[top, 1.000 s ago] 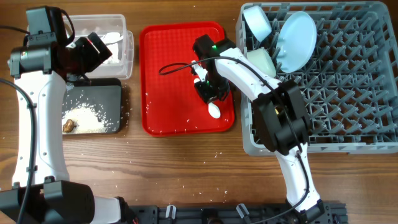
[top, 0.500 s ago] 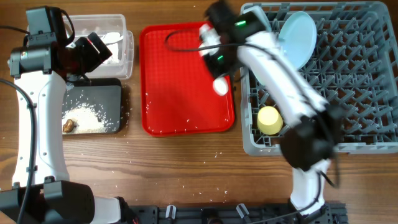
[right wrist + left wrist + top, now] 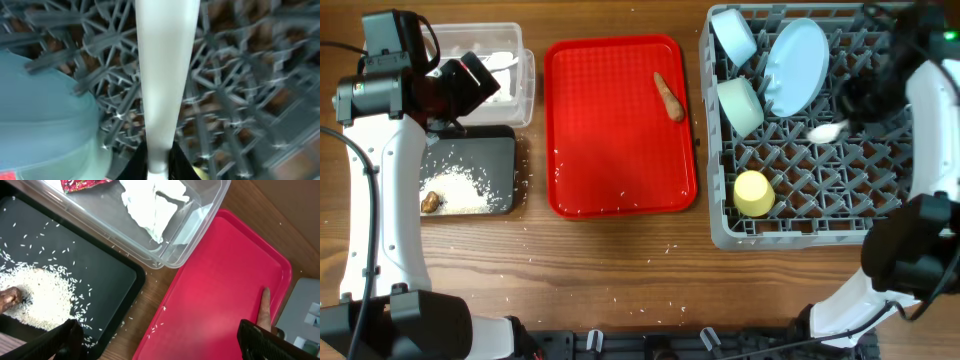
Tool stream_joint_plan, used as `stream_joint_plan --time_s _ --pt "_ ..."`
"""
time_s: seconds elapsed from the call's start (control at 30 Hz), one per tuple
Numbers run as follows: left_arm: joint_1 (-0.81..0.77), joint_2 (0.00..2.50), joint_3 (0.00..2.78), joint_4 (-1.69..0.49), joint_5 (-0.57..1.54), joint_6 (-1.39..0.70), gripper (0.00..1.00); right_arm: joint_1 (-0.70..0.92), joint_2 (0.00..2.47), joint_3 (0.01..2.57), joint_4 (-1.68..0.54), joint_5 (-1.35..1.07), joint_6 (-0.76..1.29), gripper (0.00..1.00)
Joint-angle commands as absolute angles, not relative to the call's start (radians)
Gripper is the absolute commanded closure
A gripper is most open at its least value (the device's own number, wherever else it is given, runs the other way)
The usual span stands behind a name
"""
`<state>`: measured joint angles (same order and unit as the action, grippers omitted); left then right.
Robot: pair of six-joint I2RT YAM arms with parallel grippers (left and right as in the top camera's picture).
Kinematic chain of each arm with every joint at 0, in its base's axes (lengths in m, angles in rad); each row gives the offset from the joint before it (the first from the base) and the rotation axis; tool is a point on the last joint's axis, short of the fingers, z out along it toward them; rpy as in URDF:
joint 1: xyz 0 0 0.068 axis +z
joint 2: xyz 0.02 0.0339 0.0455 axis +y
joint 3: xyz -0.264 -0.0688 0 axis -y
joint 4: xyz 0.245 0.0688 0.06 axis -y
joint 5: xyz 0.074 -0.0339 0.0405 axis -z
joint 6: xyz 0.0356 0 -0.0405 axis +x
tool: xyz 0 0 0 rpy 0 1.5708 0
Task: Sort waste into correct bins and load items into the dishwasher rack
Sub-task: 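Carry the spoon into the rack and release it with the right gripper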
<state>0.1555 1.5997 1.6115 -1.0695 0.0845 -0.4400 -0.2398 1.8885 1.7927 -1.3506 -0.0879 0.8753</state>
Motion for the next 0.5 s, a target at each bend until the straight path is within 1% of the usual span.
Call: stream_joint_plan --time_s 0.0,0.07,0.1,0.13,0.17,0.2,0.23,0.3,0.4,0.43,0.47 --pt "0.159 1.578 1.63 -1.068 0.086 -0.446 0.0 -0.162 1.881 1.67 -1.287 -0.159 1.026 0.96" --pt "0.159 1.578 1.63 -1.068 0.086 -0.446 0.0 -0.11 1.881 1.632 -1.235 -0.159 1.051 0.88" --pt "0.159 1.578 1.63 -1.068 0.086 -0.446 0.0 -0.095 1.881 1.631 -1.221 -0.158 1.051 0.81" --pt "0.159 1.578 1.63 -1.068 0.086 -0.446 0.0 -0.081 1.881 1.631 -1.211 -0.158 1.049 0.78" --pt "0.159 1.578 1.63 -1.068 0.086 -0.447 0.0 -0.081 1.881 1.631 -1.212 -0.158 1.047 0.77" --pt "0.159 1.578 1.63 -1.068 0.086 -0.446 0.0 -0.089 1.881 1.631 -1.218 -0.158 1.037 0.68" --pt "0.159 1.578 1.63 -1.068 0.086 -0.446 0.0 -0.104 1.879 1.632 -1.222 -0.159 0.995 0.53" --pt "0.159 1.578 1.63 -1.068 0.086 -0.446 0.0 -0.133 1.861 1.632 -1.223 -0.159 0.863 0.46" --pt "0.159 1.578 1.63 -1.068 0.086 -0.446 0.0 -0.139 1.77 1.632 -1.212 -0.159 0.625 0.44" --pt "0.159 1.578 1.63 -1.068 0.086 -0.446 0.0 -0.139 1.721 1.632 -1.209 -0.159 0.543 0.4" --pt "0.159 1.578 1.63 -1.068 0.086 -0.446 0.0 -0.137 1.667 1.632 -1.202 -0.17 0.444 0.33"
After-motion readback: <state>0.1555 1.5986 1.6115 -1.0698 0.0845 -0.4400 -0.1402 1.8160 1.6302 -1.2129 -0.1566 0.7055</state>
